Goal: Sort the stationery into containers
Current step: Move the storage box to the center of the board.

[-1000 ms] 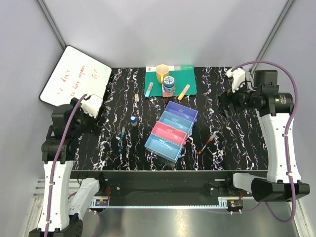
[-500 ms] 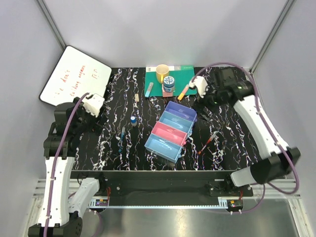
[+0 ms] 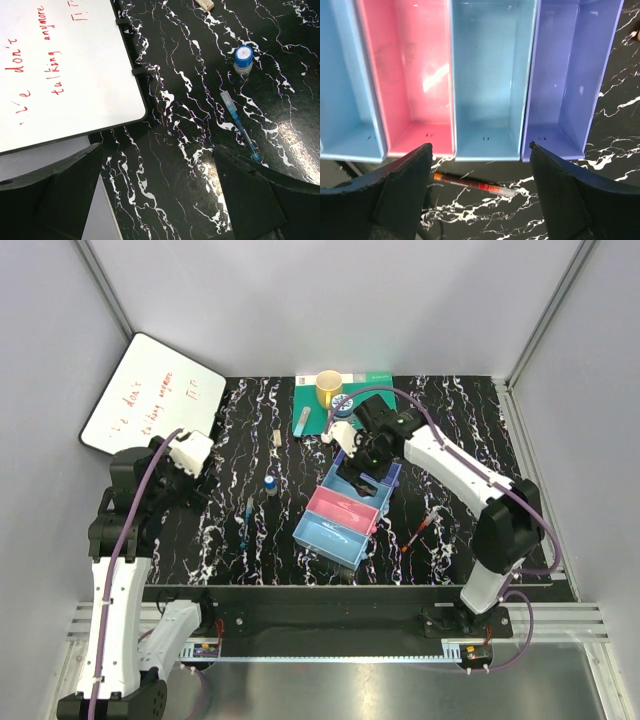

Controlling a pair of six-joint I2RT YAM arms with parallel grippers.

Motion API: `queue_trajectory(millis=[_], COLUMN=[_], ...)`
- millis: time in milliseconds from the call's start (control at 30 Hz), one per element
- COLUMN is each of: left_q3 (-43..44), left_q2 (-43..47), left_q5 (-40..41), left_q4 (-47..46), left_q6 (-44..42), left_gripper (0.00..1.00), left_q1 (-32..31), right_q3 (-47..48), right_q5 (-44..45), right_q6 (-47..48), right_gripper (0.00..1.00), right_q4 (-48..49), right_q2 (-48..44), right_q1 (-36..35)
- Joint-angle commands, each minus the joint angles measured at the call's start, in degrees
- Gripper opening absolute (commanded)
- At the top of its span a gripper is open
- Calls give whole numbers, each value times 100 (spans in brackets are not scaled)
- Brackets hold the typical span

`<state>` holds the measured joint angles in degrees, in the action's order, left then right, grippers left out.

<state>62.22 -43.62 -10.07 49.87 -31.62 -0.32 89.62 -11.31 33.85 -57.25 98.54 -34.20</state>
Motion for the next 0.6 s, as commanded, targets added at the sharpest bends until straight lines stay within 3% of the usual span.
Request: queue_trajectory(millis=[0, 167, 567], left_q3=[80, 186, 63], left_q2=[2, 37, 81], left_q5=[-4, -13, -31], left_q4=[-240, -232, -241], left_q6=[-196, -319, -495], left_gripper=[99, 99, 99], left_q1=[5, 5, 5], right_q3=[73, 134, 328], right_q5=[454, 612, 805], right_q6=[-457, -642, -968], right_gripper=[84, 80, 80], right_q4=[504, 698, 865], right_q2=[288, 762, 1290], right_q1=[-78, -184, -773])
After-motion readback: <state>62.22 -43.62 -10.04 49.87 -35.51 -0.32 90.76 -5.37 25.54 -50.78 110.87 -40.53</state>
